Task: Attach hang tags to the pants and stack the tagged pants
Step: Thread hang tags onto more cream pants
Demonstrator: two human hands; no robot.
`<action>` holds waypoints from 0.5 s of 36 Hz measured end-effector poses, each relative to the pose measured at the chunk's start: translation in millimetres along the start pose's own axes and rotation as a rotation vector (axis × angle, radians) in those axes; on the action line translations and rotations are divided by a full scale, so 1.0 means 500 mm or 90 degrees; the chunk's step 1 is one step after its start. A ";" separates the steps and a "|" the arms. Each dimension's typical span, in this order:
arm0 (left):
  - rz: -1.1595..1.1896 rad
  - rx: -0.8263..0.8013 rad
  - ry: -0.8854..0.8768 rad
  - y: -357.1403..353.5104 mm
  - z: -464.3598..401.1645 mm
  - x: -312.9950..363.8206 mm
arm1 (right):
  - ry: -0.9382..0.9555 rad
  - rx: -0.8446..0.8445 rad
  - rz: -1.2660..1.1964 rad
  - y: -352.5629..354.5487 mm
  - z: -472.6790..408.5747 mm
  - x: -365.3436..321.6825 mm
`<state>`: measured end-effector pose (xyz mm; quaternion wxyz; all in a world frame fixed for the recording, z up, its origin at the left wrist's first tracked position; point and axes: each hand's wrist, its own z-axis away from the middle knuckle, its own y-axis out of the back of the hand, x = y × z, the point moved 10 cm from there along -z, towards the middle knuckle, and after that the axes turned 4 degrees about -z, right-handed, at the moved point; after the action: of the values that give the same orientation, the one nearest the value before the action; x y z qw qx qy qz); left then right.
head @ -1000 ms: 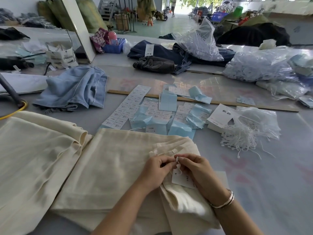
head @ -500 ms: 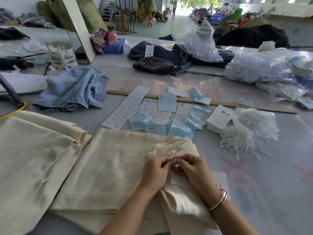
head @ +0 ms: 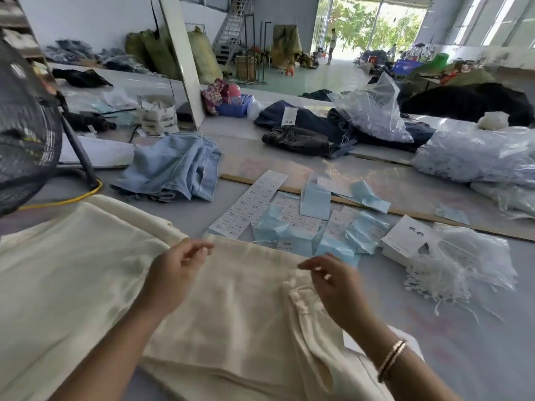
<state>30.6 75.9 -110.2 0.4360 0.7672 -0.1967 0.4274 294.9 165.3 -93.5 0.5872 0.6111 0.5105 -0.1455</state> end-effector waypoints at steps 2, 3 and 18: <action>-0.077 0.036 0.016 0.083 -0.027 -0.038 | 0.116 -0.191 0.087 -0.129 -0.004 -0.087; -0.122 0.047 0.025 0.119 -0.038 -0.060 | 0.179 -0.269 0.129 -0.195 0.001 -0.121; -0.828 -0.195 0.174 0.273 -0.120 -0.306 | 0.455 -0.407 0.653 -0.566 -0.068 -0.170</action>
<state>-175.8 41.4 -153.2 0.7290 0.5980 0.3027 0.1389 18.4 96.8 -179.3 0.5287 0.5828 0.3374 0.5168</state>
